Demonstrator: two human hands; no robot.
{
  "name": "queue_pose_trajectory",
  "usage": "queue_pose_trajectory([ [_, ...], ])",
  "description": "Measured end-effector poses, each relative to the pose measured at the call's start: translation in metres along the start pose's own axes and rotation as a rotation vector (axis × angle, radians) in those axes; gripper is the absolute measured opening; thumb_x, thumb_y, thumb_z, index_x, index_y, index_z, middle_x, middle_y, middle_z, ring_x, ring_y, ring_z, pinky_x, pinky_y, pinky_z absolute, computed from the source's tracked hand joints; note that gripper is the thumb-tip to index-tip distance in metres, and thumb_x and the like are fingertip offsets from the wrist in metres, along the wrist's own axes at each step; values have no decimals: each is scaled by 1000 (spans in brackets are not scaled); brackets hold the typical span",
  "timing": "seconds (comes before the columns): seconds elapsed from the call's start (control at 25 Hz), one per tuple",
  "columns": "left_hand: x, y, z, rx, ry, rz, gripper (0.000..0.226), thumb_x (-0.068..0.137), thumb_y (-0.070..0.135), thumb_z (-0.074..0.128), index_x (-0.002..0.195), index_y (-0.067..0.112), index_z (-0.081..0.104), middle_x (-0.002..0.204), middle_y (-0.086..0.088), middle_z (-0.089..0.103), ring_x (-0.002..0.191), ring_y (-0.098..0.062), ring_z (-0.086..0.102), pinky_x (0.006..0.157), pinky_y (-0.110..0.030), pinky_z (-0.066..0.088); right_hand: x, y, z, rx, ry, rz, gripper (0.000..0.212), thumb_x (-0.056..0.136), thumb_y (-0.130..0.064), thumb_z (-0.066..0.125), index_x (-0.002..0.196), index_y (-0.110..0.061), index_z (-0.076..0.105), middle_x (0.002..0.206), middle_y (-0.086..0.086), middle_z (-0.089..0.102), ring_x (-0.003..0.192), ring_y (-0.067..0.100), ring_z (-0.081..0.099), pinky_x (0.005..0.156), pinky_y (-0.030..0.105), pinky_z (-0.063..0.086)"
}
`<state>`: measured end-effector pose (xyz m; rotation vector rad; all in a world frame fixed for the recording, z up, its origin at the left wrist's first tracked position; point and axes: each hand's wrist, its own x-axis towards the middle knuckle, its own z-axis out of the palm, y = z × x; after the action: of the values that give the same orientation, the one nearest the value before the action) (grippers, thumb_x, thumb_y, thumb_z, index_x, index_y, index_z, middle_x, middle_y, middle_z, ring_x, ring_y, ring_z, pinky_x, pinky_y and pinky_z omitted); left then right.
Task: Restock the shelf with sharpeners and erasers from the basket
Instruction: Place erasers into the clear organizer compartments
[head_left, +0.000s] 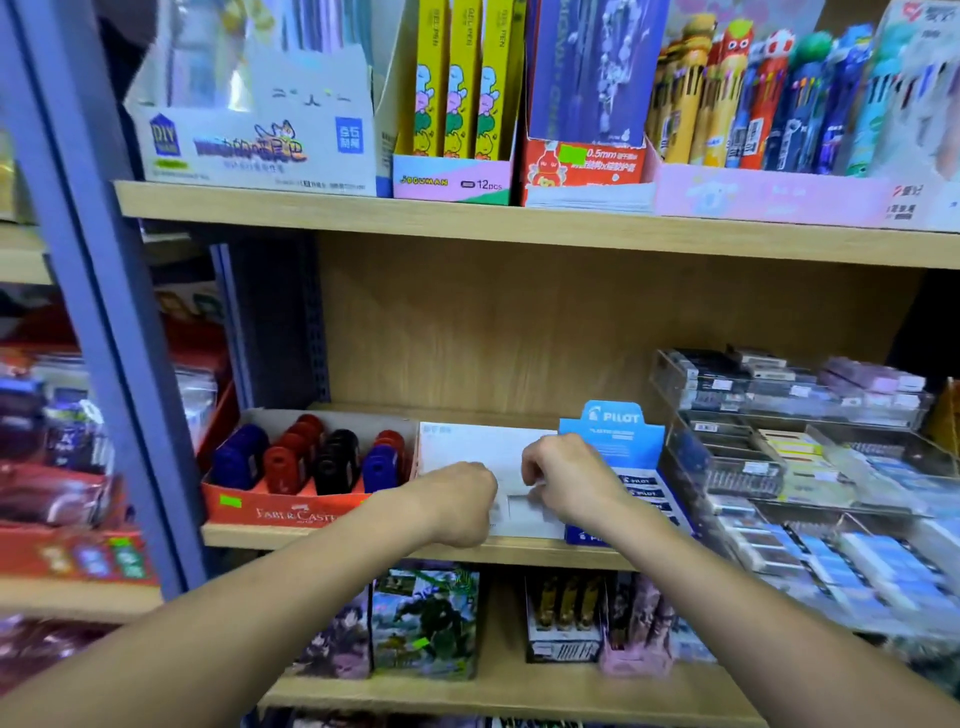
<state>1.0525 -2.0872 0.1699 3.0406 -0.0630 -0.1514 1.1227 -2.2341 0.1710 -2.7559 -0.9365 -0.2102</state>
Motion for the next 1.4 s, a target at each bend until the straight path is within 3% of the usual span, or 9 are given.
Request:
queue_pose_trajectory([
  [0.16,3,-1,-2,72,-29,29,32,92,14,50,122,5,60,128,-14,52,113,-30,56,92,-38,50,-1,-3,12,-124,30,31,16,86,-6,61,96,-15,68,103,11,66,95,33,63,76,35,52],
  [0.28,7,-3,-8,79,-62,33,15,90,13,51,102,7,59,119,-13,57,101,-25,55,81,-34,48,1,2,10,-239,20,18,33,83,1,54,106,-19,67,108,9,65,99,33,62,75,34,48],
  [0.36,10,-4,-9,65,-70,32,25,90,14,52,112,6,59,121,-12,60,106,-26,56,87,-36,51,3,5,9,-253,4,-16,31,85,-8,57,109,-24,68,110,6,65,101,30,62,76,34,47],
  [0.52,14,-9,-7,60,-85,24,39,89,17,53,127,7,58,126,-12,61,116,-29,57,97,-42,51,5,6,18,-193,47,17,19,87,-18,60,100,-26,72,104,5,66,94,28,62,73,32,50],
  [0.8,20,-12,-6,72,-100,50,19,87,18,56,105,14,59,124,-13,64,114,-29,60,96,-41,52,15,3,28,-255,106,59,20,81,-4,60,93,-18,68,96,8,64,87,28,62,69,33,51],
  [1.0,9,-13,1,39,61,35,29,86,15,54,110,3,66,120,-13,62,109,-29,59,89,-41,53,7,5,26,-116,163,50,17,87,-12,57,92,-23,69,100,4,67,91,26,62,67,30,46],
  [1.12,-10,3,1,77,267,54,28,88,12,50,111,7,64,114,-11,59,104,-30,59,72,-33,44,-15,-2,17,129,247,56,20,88,-20,56,99,-27,71,96,-3,72,91,23,64,73,34,53],
  [1.24,-30,30,7,29,409,41,28,88,18,51,112,13,64,110,-7,62,103,-29,61,71,-34,41,-50,-14,10,278,267,42,22,85,-22,54,99,-30,69,86,-6,72,83,21,64,74,37,54],
  [1.4,-60,54,46,2,358,79,17,84,20,50,95,16,63,101,-11,67,97,-36,62,65,-34,36,-111,-4,38,331,174,60,27,76,-30,46,97,-32,63,85,-2,72,84,23,66,71,39,55],
])
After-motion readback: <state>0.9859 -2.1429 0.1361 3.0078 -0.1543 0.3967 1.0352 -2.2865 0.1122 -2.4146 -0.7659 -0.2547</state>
